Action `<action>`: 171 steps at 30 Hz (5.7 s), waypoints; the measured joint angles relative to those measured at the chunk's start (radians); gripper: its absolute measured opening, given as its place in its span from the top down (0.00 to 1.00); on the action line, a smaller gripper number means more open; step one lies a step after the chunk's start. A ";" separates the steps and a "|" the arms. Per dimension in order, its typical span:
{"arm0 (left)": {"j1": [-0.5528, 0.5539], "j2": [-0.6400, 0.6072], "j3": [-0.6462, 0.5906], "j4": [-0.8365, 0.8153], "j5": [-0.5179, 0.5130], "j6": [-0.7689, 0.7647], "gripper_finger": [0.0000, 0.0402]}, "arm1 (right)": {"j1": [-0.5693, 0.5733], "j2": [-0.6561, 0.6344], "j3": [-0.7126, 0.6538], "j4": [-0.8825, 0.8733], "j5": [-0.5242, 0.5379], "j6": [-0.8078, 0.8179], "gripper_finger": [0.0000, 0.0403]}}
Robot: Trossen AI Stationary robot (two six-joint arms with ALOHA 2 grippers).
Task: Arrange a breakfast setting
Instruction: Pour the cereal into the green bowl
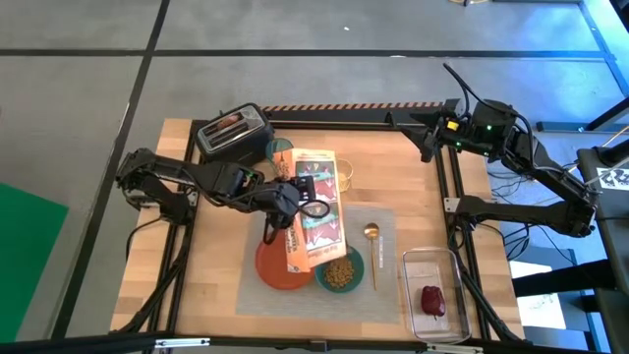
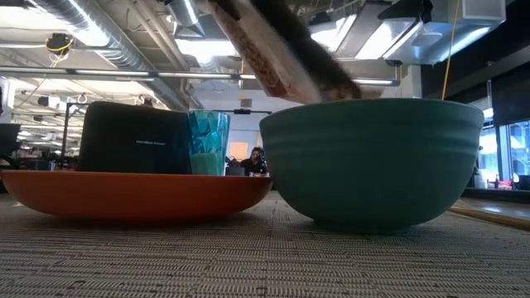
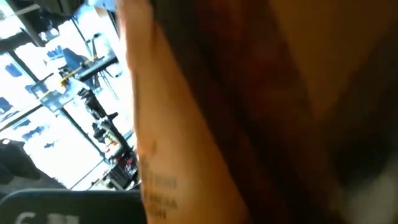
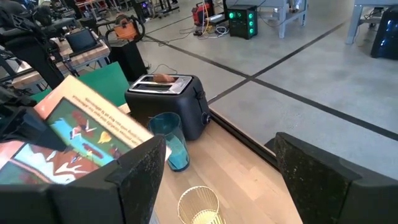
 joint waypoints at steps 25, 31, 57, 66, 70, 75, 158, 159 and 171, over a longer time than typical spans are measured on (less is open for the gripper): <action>0.033 0.000 0.000 -0.044 0.071 -0.161 0.72 | 0.000 0.001 0.000 -0.001 0.016 -0.003 0.28; 0.061 0.000 0.000 -0.050 0.196 -0.321 0.72 | 0.000 0.001 0.000 0.000 0.016 -0.004 0.28; 0.163 0.000 0.000 -0.101 0.489 -0.527 0.72 | 0.000 0.001 -0.001 0.001 0.016 -0.004 0.28; 0.200 0.001 0.000 -0.044 0.612 -0.565 0.72 | 0.000 0.001 -0.001 0.004 0.016 -0.002 0.28; 0.228 -0.007 0.000 0.038 0.697 -0.633 0.72 | 0.000 -0.004 -0.001 0.041 -0.009 0.008 0.28; 0.278 -0.024 0.000 0.141 0.803 -0.732 0.72 | 0.000 -0.037 -0.001 0.204 -0.105 0.027 0.28; 0.770 -0.164 0.001 0.481 0.895 -1.700 0.39 | 0.000 0.138 0.211 0.121 0.146 -0.263 1.00; 0.769 -0.169 0.001 0.481 0.914 -1.709 0.38 | 0.000 0.134 0.193 0.095 0.198 -0.269 1.00; 0.733 -0.225 0.001 0.450 0.933 -1.705 0.36 | 0.000 -0.114 -0.404 0.332 0.383 -0.200 1.00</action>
